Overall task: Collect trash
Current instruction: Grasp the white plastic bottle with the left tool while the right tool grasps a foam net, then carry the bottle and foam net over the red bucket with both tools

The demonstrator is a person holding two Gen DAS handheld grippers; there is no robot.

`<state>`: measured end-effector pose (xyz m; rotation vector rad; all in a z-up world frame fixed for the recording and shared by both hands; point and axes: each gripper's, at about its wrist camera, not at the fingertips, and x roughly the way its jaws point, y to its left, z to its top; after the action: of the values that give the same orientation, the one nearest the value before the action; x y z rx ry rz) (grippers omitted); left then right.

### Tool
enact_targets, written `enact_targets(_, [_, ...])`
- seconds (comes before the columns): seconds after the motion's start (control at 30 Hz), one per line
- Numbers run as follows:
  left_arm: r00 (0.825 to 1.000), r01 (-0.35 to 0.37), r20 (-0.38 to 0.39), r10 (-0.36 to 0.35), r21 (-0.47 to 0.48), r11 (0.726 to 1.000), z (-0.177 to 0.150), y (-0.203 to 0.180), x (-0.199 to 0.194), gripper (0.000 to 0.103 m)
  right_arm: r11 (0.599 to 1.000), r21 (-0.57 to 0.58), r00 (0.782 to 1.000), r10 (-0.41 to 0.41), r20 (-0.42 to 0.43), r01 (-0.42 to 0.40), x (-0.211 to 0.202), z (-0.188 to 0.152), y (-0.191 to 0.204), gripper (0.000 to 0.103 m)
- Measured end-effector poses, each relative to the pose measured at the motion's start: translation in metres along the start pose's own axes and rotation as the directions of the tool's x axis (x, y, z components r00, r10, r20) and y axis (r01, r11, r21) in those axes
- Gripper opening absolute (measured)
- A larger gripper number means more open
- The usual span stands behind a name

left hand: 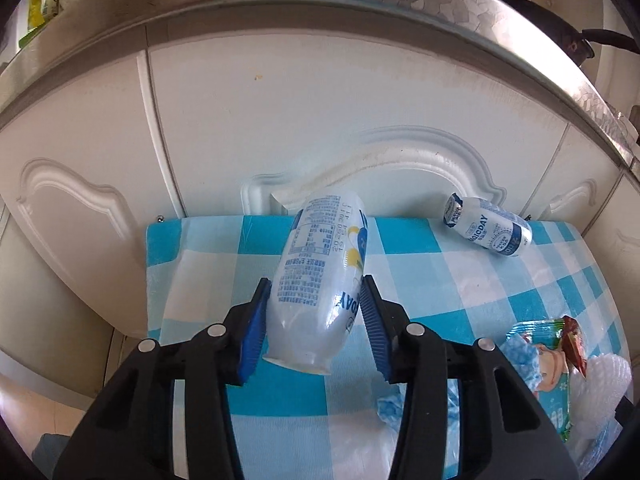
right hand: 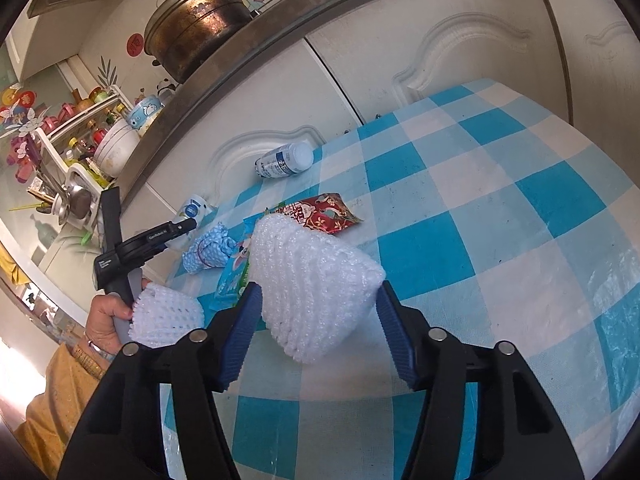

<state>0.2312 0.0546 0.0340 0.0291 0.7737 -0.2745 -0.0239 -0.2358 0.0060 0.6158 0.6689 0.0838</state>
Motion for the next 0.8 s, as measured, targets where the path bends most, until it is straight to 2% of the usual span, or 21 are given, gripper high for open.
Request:
enact_targets(0.1, [1.0,-0.01,0.019,0.01,0.002,1.0,-0.013,-0.002,-0.018,0.046,1.0,-0.008,1.0,-0.006,0.0,0.006,0.0,-0.002,0.001,0.043])
enact_targets(0.27, [0.999,-0.014,0.034,0.015,-0.032,0.999,-0.026,0.011,-0.043,0.046,1.0,-0.024,1.0,-0.005,0.003,0.005,-0.003,-0.004,0.004,0.033])
enact_targets(0.57, [0.999,-0.027,0.035,0.03,-0.081,0.996,-0.06,0.021,-0.098,0.046,0.998,-0.052,0.998,0.033,0.046,-0.031,-0.018,-0.009,0.008,0.027])
enact_targets(0.8, [0.999,-0.033,0.026,0.036,-0.122,0.992,-0.103,0.027,-0.134,0.046,0.998,0.006,0.994,0.068,0.087,-0.068,-0.039,-0.014,-0.006,0.026])
